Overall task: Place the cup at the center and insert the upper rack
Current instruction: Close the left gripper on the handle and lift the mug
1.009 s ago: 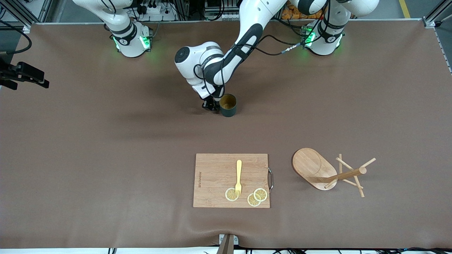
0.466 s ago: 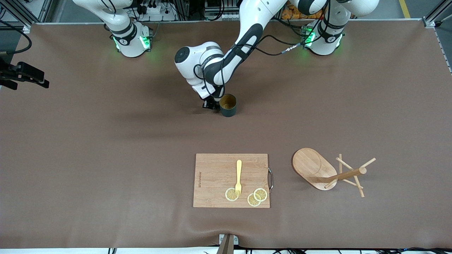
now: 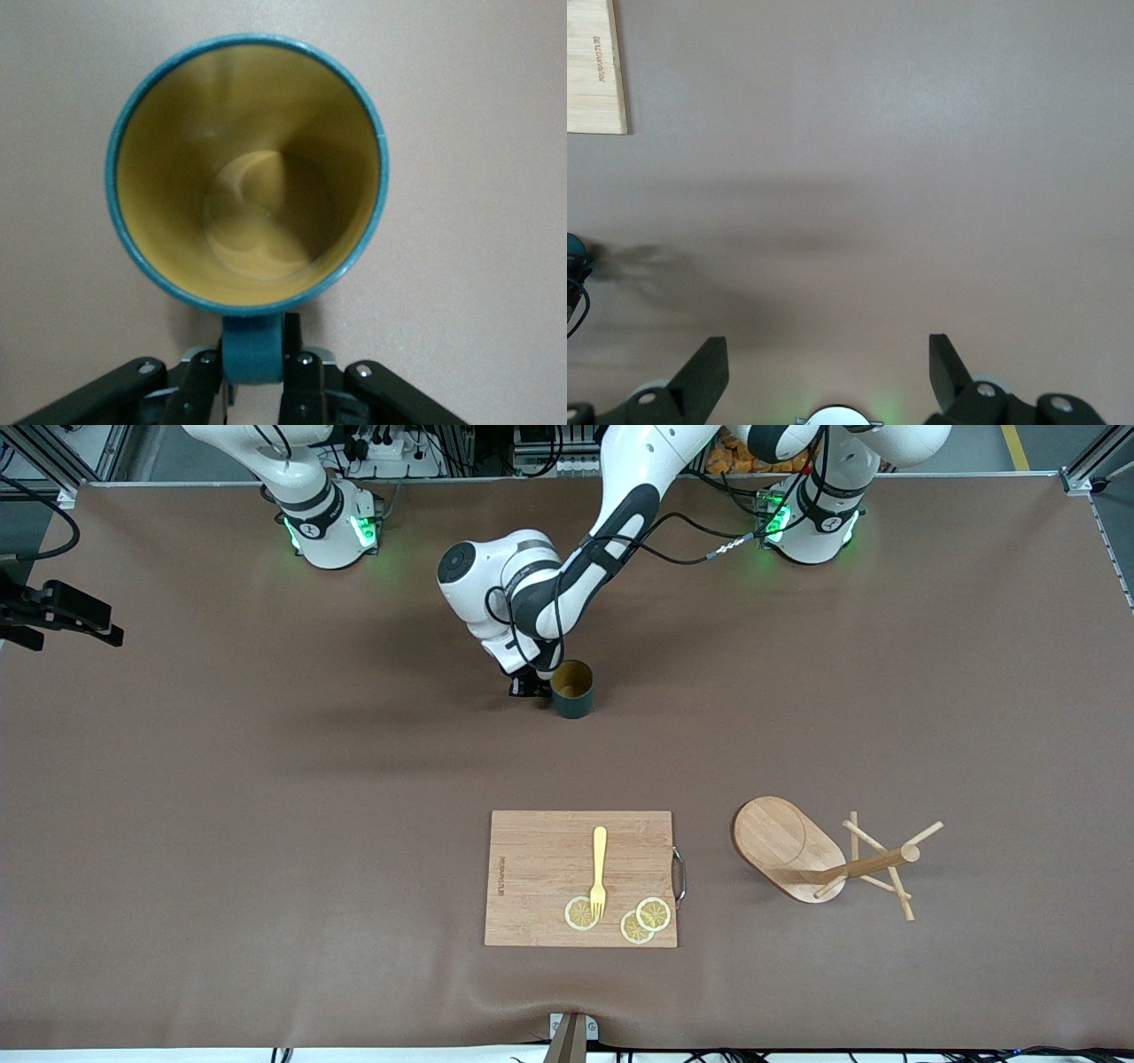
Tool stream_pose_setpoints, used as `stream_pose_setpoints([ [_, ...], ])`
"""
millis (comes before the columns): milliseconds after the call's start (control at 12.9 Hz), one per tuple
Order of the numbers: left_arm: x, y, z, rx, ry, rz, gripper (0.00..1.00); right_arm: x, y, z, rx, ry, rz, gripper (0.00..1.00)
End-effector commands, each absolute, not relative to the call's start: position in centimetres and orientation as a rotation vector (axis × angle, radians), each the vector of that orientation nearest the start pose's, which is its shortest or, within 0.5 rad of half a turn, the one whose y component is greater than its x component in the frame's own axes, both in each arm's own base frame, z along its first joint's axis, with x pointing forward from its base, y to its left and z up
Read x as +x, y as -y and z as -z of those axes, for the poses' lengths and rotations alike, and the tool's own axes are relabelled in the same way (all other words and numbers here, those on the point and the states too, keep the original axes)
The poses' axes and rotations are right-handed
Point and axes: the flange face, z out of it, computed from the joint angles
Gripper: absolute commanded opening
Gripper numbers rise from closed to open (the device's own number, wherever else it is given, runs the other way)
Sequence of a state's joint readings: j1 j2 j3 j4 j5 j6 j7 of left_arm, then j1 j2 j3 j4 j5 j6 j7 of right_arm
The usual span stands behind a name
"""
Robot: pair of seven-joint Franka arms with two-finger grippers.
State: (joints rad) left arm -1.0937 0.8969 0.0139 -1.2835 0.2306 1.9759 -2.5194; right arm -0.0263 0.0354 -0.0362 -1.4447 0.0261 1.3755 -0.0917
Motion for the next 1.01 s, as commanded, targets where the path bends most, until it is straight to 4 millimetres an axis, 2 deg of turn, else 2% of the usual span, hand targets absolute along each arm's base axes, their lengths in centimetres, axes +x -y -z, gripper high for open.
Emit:
stream_pose_setpoints([
  [0,35.7,63.7,-20.4,-2.327,1.851,0.351,0.0,54.2,2.8,-65.1,-3.114,0.047,-0.16,1.0],
  [311,36.8,63.7,-24.0,-2.355,1.89,0.332,0.0,54.2,2.9,-65.1,-3.114,0.045,-0.16,1.0],
  [544,39.2,62.7,-28.8,-2.366,1.962,0.211,0.0,54.2,2.8,-65.1,-3.114,0.047,-0.16,1.0],
  [699,40.5,62.0,-31.3,-2.39,1.978,0.157,0.0,54.2,2.8,-65.1,-3.114,0.047,-0.16,1.0],
  [932,42.9,60.2,-37.1,-2.436,2.034,0.059,0.0,54.2,2.7,-65.1,-3.114,0.049,-0.16,1.0],
])
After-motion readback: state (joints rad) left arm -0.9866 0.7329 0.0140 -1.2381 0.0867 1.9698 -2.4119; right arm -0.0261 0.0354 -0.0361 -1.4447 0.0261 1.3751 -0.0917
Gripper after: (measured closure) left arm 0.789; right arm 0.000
